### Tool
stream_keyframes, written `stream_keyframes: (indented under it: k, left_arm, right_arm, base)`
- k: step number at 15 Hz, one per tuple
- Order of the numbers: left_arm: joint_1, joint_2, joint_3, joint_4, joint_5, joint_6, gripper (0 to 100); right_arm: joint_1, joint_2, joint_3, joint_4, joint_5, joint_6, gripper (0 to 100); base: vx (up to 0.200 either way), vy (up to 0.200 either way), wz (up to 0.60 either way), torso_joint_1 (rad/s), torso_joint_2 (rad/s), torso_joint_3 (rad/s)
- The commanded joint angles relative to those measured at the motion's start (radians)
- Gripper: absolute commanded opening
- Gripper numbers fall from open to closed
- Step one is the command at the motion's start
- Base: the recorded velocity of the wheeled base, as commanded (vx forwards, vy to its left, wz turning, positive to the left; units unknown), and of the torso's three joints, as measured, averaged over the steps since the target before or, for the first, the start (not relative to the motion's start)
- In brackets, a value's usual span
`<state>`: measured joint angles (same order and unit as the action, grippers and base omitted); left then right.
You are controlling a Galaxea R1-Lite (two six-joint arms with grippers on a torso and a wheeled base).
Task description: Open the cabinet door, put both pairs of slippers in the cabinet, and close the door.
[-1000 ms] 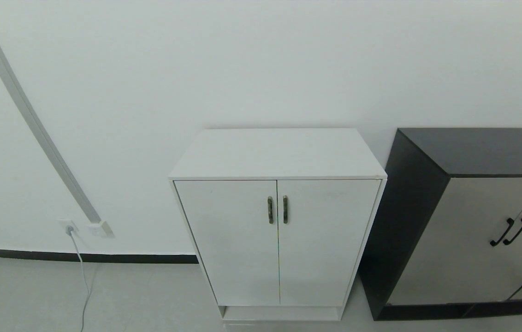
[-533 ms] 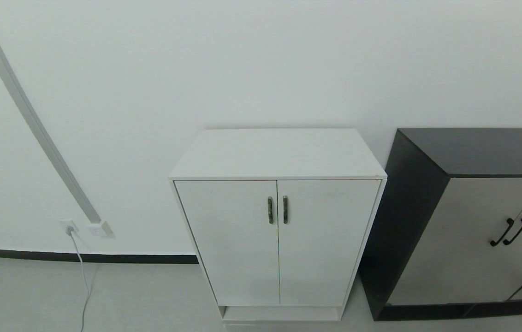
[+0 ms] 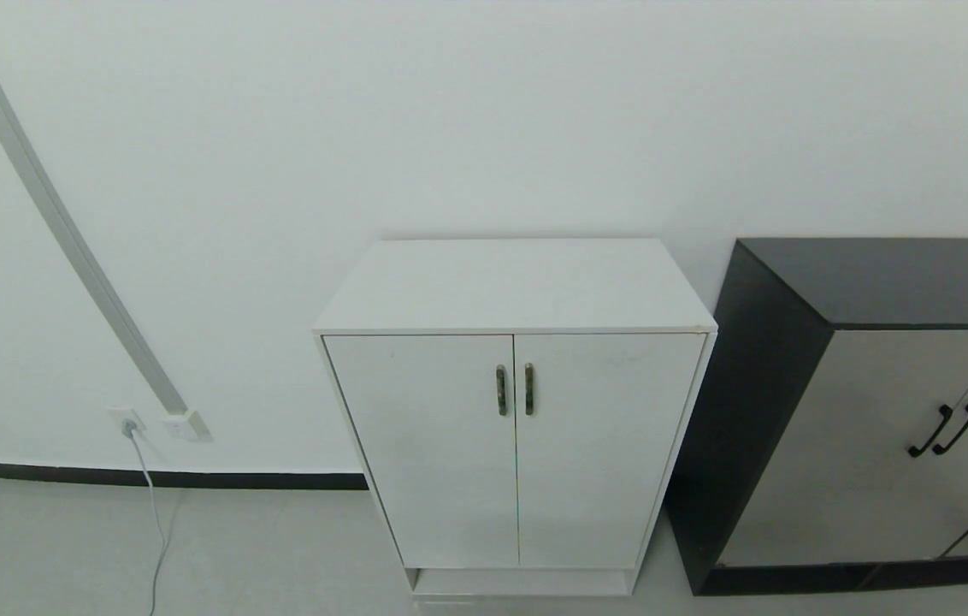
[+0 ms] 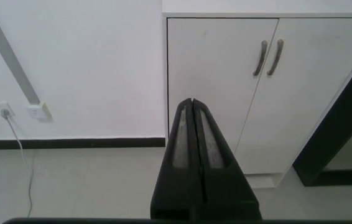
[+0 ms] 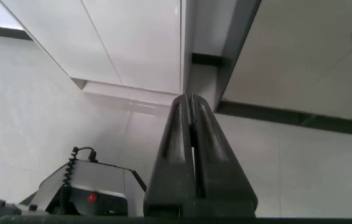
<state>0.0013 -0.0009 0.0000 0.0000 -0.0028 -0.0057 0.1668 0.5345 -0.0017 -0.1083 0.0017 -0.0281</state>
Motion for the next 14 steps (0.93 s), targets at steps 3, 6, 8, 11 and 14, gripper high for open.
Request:
stream_keyframes:
  k: [3,6,8,11,14]
  left_arm:
    - [0.000,0.001,0.000,0.000,0.000,0.000,0]
    - [0.000,0.001,0.000,0.000,-0.002,0.001,0]
    - [0.000,0.001,0.000,0.000,0.000,0.000,0]
    - [0.000,0.001,0.000,0.000,0.000,0.000,0]
    - [0.000,0.001,0.000,0.000,0.000,0.000,0]
  right_arm:
    - [0.023,-0.105,0.000,0.101,0.000,-0.006,0]
    - [0.034,-0.156,0.000,0.114,0.003,-0.009,0]
    - [0.030,-0.179,0.000,0.113,0.001,-0.006,0]
    - [-0.029,-0.263,0.000,0.113,0.000,-0.004,0]
    - [-0.082,-0.358,0.000,0.113,0.000,-0.004,0]
  base:
    - [0.000,0.000,0.00,0.000,0.00,0.000]
    - [0.000,0.000,0.00,0.000,0.00,0.000]
    - [0.000,0.000,0.00,0.000,0.00,0.000]
    - [0.000,0.000,0.00,0.000,0.00,0.000]
    - [0.000,0.000,0.00,0.000,0.00,0.000]
